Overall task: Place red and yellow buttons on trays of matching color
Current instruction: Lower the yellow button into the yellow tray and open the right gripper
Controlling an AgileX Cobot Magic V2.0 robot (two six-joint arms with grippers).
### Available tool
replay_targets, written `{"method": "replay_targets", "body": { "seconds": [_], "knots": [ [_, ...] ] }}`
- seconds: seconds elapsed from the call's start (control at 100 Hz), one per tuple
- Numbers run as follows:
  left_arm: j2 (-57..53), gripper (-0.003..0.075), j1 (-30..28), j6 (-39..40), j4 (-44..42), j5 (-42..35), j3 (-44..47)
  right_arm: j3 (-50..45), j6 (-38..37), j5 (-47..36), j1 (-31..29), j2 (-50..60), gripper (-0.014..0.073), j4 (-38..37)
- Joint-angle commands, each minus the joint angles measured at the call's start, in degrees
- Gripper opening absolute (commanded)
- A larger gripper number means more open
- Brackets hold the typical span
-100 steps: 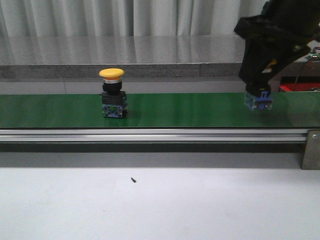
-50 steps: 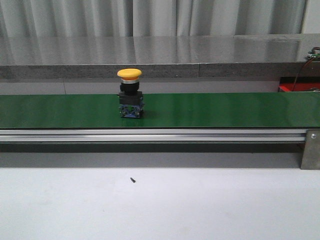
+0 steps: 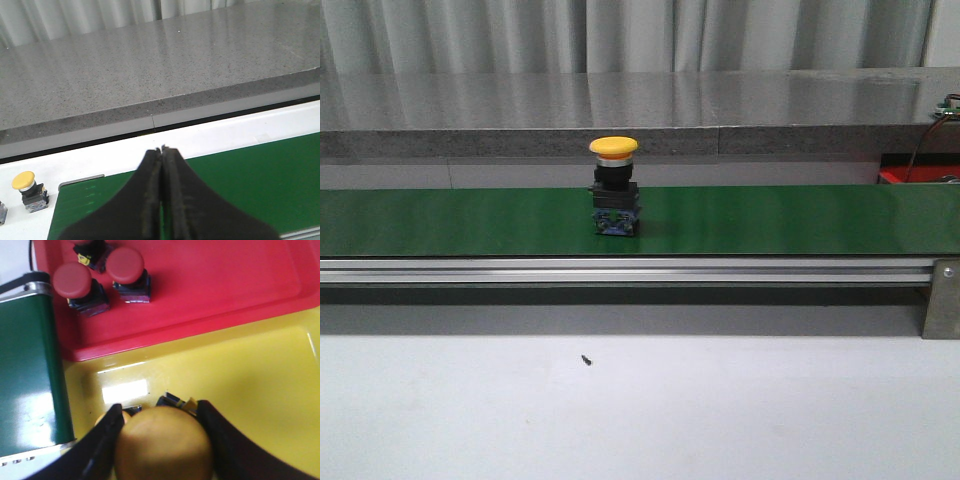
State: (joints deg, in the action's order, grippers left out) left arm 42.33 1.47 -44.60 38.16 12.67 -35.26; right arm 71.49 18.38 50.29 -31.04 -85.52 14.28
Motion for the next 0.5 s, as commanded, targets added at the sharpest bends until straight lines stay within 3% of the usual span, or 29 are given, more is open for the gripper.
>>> {"method": "replay_targets", "body": {
  "seconds": [0.0,0.49],
  "knots": [
    [-0.3,-0.002,0.5,0.0,1.0,-3.4,-1.5,1.4,0.0,-4.6,-0.4,-2.1,0.0204,0.9],
    [-0.3,-0.002,0.5,0.0,1.0,-3.4,-1.5,1.4,0.0,-10.8,-0.3,-15.2,0.0204,1.0]
  ]
}}
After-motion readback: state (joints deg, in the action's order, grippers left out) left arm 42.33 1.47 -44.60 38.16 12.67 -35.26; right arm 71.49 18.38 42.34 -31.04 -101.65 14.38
